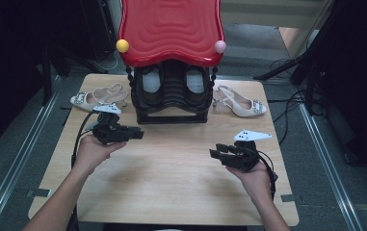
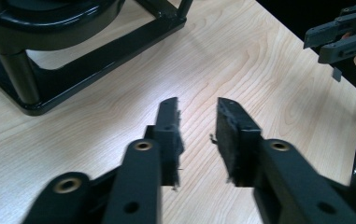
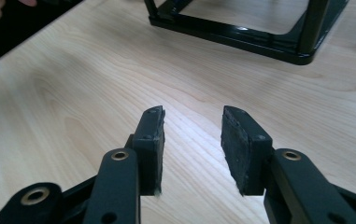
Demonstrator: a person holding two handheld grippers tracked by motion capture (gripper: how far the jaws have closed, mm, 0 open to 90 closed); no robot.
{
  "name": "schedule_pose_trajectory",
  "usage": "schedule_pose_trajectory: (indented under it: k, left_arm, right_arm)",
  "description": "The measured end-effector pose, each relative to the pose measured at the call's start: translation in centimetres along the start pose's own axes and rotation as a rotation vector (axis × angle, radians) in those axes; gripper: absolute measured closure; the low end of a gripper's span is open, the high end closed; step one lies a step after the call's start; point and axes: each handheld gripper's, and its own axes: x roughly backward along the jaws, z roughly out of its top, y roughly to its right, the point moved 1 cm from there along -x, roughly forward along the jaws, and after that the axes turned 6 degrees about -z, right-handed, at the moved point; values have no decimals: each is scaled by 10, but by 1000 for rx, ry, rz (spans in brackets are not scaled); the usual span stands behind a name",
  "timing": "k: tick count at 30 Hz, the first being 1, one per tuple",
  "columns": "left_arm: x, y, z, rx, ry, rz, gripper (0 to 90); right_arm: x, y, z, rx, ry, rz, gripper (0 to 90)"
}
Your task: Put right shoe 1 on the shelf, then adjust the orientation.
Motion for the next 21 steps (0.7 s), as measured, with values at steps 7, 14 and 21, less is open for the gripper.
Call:
schedule_pose_trajectory:
  k: [7, 14, 21]
  left_arm:
    - [7, -15, -6, 12, -10, 37, 866]
    - [12, -27, -7, 43, -3, 53, 881]
    - [19, -44, -4, 68, 16, 90, 893]
  right_arm:
    - [-4, 4, -1, -38, -48, 15, 621]
    - [-8, 5, -3, -34, -72, 12, 610]
    - [-7, 8, -3, -48, -69, 11, 604]
